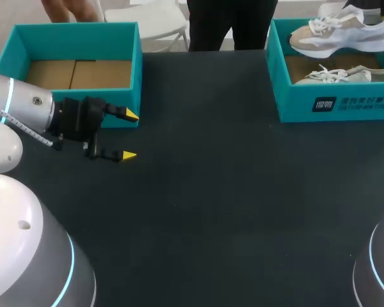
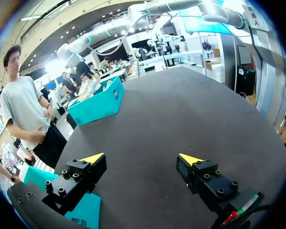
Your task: Take the shoe out of the shoebox, open the shoe tongue, remove and reinsert the insole, then place the shoe into the shoebox
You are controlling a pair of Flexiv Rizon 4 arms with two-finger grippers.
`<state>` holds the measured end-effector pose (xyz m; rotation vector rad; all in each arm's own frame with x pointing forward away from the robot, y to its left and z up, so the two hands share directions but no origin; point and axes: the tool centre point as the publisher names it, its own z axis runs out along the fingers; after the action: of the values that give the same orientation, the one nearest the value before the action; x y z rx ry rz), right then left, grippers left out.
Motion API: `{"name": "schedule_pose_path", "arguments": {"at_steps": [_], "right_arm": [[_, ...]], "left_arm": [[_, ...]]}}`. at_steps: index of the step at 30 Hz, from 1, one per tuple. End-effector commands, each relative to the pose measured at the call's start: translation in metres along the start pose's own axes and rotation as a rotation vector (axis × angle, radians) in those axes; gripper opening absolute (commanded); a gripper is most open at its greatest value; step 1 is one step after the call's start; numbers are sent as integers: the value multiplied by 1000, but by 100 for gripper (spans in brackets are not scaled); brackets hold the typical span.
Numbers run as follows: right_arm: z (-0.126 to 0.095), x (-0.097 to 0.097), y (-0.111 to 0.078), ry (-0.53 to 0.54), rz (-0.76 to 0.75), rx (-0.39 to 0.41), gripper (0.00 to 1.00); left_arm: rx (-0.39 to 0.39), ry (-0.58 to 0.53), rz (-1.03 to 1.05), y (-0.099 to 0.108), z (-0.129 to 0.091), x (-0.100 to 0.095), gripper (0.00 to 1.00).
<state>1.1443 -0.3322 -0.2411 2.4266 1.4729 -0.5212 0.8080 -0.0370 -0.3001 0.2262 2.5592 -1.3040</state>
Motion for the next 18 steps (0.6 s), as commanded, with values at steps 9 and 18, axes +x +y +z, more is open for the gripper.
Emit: {"name": "schedule_pose_path", "arguments": {"at_steps": [9,18], "right_arm": [[26,14,-4,1,0,-135,0],[45,24,-4,-12,26,-145,0]], "left_arm": [[-3,1,0,0,0,1,100],[-3,1,0,0,0,1,100]]}}
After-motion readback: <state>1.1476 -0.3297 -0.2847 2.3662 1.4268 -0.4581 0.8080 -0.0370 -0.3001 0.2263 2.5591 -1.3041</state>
